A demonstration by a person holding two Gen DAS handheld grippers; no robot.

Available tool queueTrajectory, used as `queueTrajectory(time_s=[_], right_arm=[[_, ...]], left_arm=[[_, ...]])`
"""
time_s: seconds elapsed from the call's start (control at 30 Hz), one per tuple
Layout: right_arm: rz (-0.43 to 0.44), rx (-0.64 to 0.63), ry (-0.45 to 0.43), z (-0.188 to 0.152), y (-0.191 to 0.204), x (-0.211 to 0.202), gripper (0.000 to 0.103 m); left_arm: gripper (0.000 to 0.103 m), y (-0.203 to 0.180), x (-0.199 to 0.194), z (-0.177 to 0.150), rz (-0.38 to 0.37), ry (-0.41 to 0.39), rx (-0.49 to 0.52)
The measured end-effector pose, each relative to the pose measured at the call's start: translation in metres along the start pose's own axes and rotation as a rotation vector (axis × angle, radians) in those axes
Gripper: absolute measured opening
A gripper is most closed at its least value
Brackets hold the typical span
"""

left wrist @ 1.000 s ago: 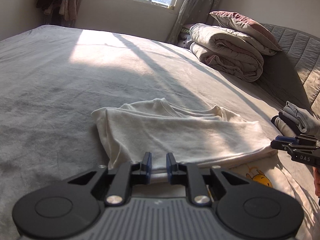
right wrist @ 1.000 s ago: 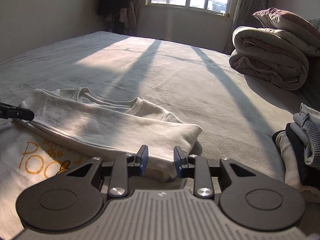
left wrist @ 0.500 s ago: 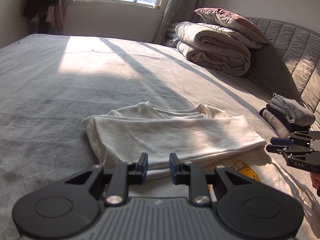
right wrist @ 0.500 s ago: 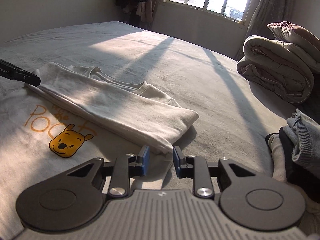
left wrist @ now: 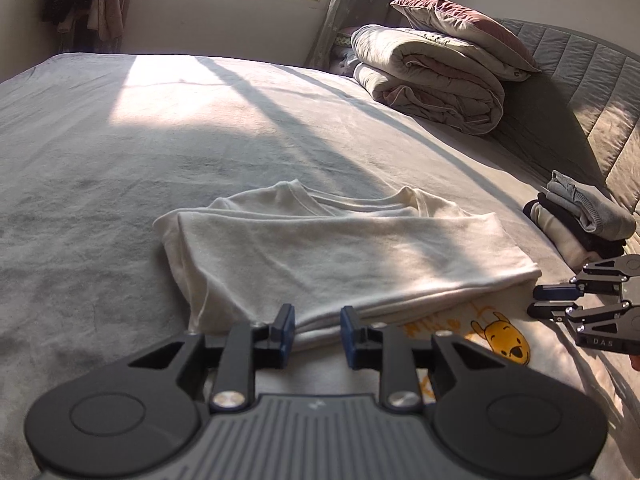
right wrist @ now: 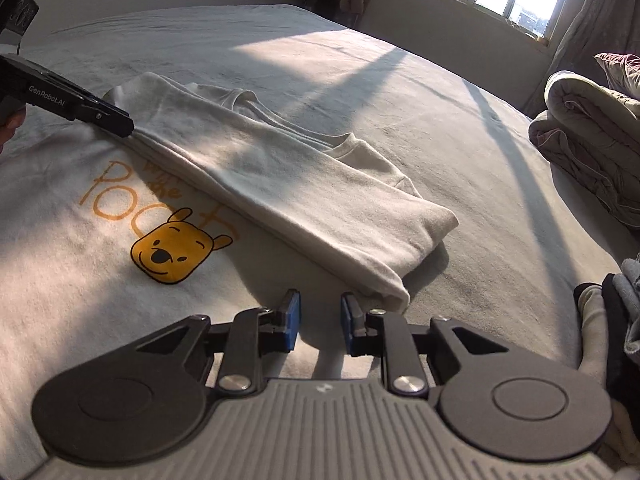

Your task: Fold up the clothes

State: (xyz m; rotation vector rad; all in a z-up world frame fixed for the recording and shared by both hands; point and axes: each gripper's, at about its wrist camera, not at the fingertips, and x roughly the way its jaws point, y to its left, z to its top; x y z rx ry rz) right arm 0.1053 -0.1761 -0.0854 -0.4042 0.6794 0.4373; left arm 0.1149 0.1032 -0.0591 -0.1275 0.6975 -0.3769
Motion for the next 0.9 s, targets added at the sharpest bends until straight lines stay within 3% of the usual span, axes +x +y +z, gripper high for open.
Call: queueTrajectory(time_s=[0.07,0.17,0.33,0.4,0.57,0.63,0.77,0.9], right_arm=[[-0.016,-0.006,-0.037,0.002,0.001,-0.009,0.022],[-0.081,-0.046,-0.066,0.005,0.000,-0.014,0.033],[-0.128,-0.111,-0.036,0.002,-0.008,-0.002,0.030],[-0.134,-0.139,-0.036,-0.001,-0.009,0.002,0.024],[-0.133,-0.225,-0.055,-0.005,-0.006,0.005,0.021],[-0.131,-0.260,-0.065,-0.006,-0.004,0.005,0.021],[-0.128,-0.332,-0.082,-0.009,-0.002,0.007,0.013],[-0.127,-0.360,-0.091,-0.013,-0.003,0.003,0.006]], left_arm=[[0.026,0.002,-0.006,0.002,0.000,-0.017,0.004],[0.027,0.006,-0.012,0.016,-0.002,-0.056,-0.022],[0.025,-0.018,-0.006,0.044,-0.077,-0.086,-0.040],[0.024,-0.043,0.008,0.052,-0.123,-0.071,-0.015],[0.024,-0.115,0.061,0.066,-0.237,0.007,0.063],[0.019,-0.138,0.084,0.068,-0.261,0.041,0.093],[0.003,-0.162,0.126,0.068,-0.323,0.130,0.076],[0.002,-0.170,0.148,0.057,-0.308,0.155,0.047]])
